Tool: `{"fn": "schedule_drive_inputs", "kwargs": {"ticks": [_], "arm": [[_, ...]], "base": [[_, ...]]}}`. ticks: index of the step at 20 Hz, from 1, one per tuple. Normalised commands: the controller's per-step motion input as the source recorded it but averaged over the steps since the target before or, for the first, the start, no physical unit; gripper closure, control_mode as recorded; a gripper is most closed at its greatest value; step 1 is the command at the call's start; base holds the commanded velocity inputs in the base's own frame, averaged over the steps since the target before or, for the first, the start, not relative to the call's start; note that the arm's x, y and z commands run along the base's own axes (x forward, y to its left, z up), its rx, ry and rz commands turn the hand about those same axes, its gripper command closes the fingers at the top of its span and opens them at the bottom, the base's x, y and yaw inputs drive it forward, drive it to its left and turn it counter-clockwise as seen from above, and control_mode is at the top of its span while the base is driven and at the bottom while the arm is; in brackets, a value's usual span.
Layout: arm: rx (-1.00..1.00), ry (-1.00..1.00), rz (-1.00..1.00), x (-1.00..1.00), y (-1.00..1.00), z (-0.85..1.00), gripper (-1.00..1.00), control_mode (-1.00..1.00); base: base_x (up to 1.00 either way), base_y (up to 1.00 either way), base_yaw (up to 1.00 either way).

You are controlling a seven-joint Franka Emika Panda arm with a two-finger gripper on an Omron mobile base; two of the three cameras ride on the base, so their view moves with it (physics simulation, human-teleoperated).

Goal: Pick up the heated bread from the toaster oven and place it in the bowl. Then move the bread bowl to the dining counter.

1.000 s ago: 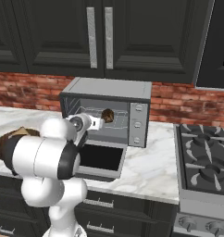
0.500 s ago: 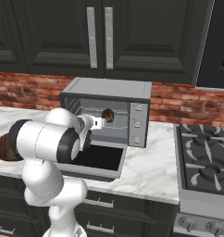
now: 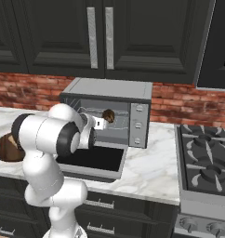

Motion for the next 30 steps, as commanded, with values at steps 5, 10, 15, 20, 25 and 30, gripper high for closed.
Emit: {"fn": "schedule_drive_inputs", "kwargs": {"ticks": [5, 10, 15, 20, 25, 30], "arm": [[-0.05, 0.53, -0.07, -0.03, 0.0, -0.16, -1.0, -1.0], [-0.04, 0.55, -0.08, -0.17, 0.0, -0.24, -1.0, -1.0], [-0.06, 0.52, -0.09, -0.58, 0.0, -0.54, -1.0, -1.0], [-0.08, 0.29, -0.04, -1.0, -0.09, -0.95, -1.0, -1.0], [-0.05, 0.19, -0.04, -1.0, -0.21, -1.0, -1.0, -1.0], [-0.01, 0.2, -0.05, -1.0, -0.3, -1.0, -1.0, -1.0]], "base": [[0.0, 0.0, 0.0], [0.0, 0.0, 0.0], [0.0, 0.0, 0.0], [0.0, 0.0, 0.0], [0.0, 0.0, 0.0], [0.0, 0.0, 0.0]]}}
